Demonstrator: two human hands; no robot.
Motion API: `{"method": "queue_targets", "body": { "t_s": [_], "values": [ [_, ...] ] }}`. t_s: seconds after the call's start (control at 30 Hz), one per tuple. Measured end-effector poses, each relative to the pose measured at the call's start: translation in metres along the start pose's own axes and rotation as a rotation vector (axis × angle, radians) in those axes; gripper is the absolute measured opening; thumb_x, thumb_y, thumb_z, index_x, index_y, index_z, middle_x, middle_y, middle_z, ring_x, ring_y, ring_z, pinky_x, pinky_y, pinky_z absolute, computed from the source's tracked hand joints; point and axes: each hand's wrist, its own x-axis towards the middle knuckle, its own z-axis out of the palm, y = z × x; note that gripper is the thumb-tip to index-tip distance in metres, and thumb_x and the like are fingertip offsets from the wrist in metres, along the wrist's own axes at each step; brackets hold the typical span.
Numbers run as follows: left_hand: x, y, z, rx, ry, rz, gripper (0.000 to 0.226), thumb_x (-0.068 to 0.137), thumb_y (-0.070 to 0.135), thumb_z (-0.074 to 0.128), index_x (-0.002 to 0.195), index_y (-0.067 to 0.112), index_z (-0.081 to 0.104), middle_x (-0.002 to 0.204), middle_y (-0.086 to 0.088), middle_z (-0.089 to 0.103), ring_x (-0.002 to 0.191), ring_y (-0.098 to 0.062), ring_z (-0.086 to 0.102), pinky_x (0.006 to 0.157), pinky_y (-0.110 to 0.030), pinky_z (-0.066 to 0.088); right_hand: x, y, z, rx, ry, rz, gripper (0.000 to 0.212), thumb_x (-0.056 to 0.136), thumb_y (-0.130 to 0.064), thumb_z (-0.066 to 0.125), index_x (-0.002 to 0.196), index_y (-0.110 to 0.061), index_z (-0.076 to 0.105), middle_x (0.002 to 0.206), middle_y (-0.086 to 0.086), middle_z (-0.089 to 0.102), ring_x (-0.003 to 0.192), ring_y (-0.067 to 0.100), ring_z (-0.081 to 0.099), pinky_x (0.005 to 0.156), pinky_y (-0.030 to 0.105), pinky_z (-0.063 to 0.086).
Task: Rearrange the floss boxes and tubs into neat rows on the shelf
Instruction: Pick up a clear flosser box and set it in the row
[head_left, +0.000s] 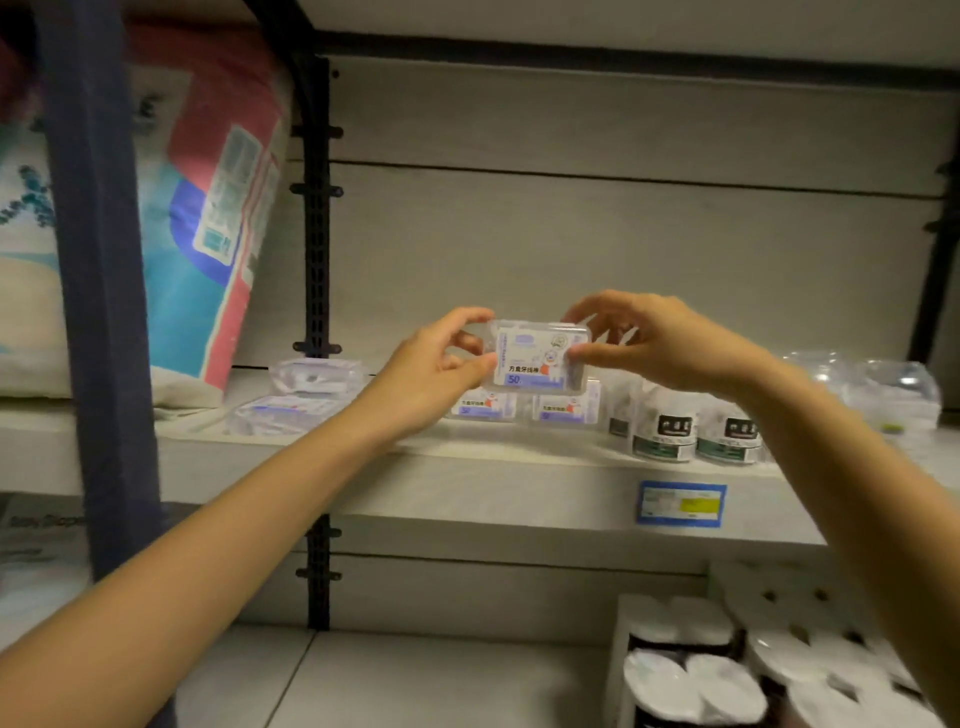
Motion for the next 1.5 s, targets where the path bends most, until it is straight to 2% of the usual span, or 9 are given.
{"method": "queue_targets", "body": {
  "t_s": [0.17, 0.33, 0.77, 0.9, 1.0, 1.13, 1.27, 1.37, 1.5],
  "values": [
    [0.018, -0.007, 0.030, 0.125, -0.066, -0.067, 0.031, 0.088, 0.014, 0.059, 0.118, 0.017, 0.053, 0.090, -0.002, 0.063, 0.084, -0.018, 0.059, 0.070, -0.016, 0.047, 0.008, 0.029, 0.003, -0.233, -0.130, 0.021, 0.039, 0.083, -0.042, 0.060, 0.117, -0.022, 0.057, 0.114, -0.003, 0.065, 0.097, 0.015, 0.058, 0.088, 0.036, 0.049],
    [0.020, -0.017, 0.045, 0.227, -0.184, -0.148, 0.028, 0.087, 0.016, 0.060, 0.115, 0.017, 0.054, 0.106, -0.012, 0.070, 0.091, -0.020, 0.063, 0.084, -0.030, 0.048, 0.015, 0.035, 0.009, -0.494, -0.263, -0.012, 0.039, 0.085, -0.050, 0.055, 0.117, -0.028, 0.060, 0.117, -0.010, 0.064, 0.107, 0.014, 0.056, 0.098, 0.035, 0.036],
    [0.039, -0.012, 0.059, 0.693, -0.116, 0.007, 0.044, 0.085, 0.032, 0.062, 0.127, 0.019, 0.057, 0.118, -0.005, 0.052, 0.105, -0.020, 0.052, 0.082, -0.022, 0.036, 0.023, 0.030, 0.018, -0.591, -0.065, -0.049, 0.025, 0.078, -0.039, 0.068, 0.100, -0.030, 0.068, 0.106, -0.006, 0.069, 0.101, 0.018, 0.060, 0.093, 0.034, 0.033],
    [0.035, -0.009, 0.058, 0.767, -0.138, 0.018, 0.043, 0.088, 0.037, 0.056, 0.127, 0.019, 0.056, 0.116, -0.004, 0.052, 0.105, -0.020, 0.051, 0.088, -0.031, 0.043, 0.022, 0.029, 0.018, -0.597, -0.061, -0.039, 0.030, 0.080, -0.042, 0.065, 0.107, -0.029, 0.066, 0.111, -0.006, 0.067, 0.105, 0.018, 0.059, 0.095, 0.034, 0.033],
    [0.024, -0.003, 0.041, 0.802, -0.002, 0.071, 0.037, 0.091, 0.037, 0.051, 0.123, 0.020, 0.056, 0.109, 0.002, 0.054, 0.094, -0.016, 0.050, 0.084, -0.033, 0.045, 0.021, 0.020, 0.018, -0.482, 0.159, -0.098, 0.025, 0.086, -0.041, 0.057, 0.107, -0.029, 0.065, 0.106, -0.009, 0.068, 0.101, 0.018, 0.061, 0.089, 0.034, 0.040],
    [0.002, 0.005, -0.012, 0.668, 0.316, 0.141, 0.014, 0.088, 0.023, 0.057, 0.086, 0.017, 0.069, 0.075, 0.009, 0.058, 0.068, -0.015, 0.050, 0.070, -0.031, 0.046, 0.022, -0.009, 0.027, 0.084, 0.376, -0.087, 0.015, 0.086, -0.032, 0.059, 0.088, -0.024, 0.071, 0.077, -0.009, 0.069, 0.078, 0.014, 0.065, 0.076, 0.035, 0.053],
    [-0.018, -0.009, -0.069, 0.548, 0.403, -0.036, 0.016, 0.091, 0.017, 0.052, 0.082, 0.009, 0.063, 0.084, -0.002, 0.060, 0.071, -0.012, 0.051, 0.063, -0.012, 0.037, 0.032, -0.043, 0.056, 0.394, 0.202, -0.006, 0.011, 0.086, -0.024, 0.061, 0.082, -0.019, 0.070, 0.070, -0.007, 0.069, 0.062, 0.004, 0.064, 0.067, 0.022, 0.053],
    [-0.027, -0.030, -0.102, 0.371, 0.383, -0.243, 0.015, 0.092, 0.020, 0.049, 0.096, 0.013, 0.061, 0.104, -0.004, 0.060, 0.090, -0.014, 0.054, 0.080, -0.021, 0.038, 0.046, -0.062, 0.083, 0.463, 0.005, 0.078, 0.014, 0.088, -0.023, 0.058, 0.088, -0.015, 0.070, 0.080, 0.000, 0.071, 0.064, 0.005, 0.063, 0.072, 0.030, 0.055],
    [-0.028, -0.051, -0.128, 0.136, 0.383, -0.425, 0.031, 0.094, 0.022, 0.047, 0.121, 0.011, 0.055, 0.125, -0.006, 0.054, 0.117, -0.022, 0.049, 0.101, -0.033, 0.036, 0.077, -0.087, 0.111, 0.497, -0.119, 0.195, 0.036, 0.089, -0.037, 0.055, 0.102, -0.006, 0.068, 0.101, 0.010, 0.070, 0.090, 0.024, 0.066, 0.089, 0.042, 0.054]
  ]
}}
